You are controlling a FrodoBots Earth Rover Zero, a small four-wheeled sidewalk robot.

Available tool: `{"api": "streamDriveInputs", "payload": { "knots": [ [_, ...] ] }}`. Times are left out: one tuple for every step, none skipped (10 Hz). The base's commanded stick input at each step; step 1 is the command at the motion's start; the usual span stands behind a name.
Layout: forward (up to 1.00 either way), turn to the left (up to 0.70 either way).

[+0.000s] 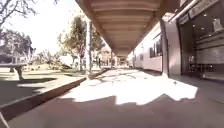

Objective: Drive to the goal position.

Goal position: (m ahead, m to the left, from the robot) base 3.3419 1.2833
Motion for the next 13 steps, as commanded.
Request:
{"api": "streamDriveInputs", "payload": {
  "knots": [
    [0.7, 0.0],
    [0.7, 0.0],
    [0.7, 0.0],
    [0.7, 0.0],
    [0.7, 0.0],
    [0.7, 0.0],
    [0.7, 0.0],
    [0.7, 0.0],
    [0.7, 0.0],
    [0.7, 0.0],
    [0.7, 0.0],
    [0.7, 0.0],
    [0.7, 0.0]
  ]
}}
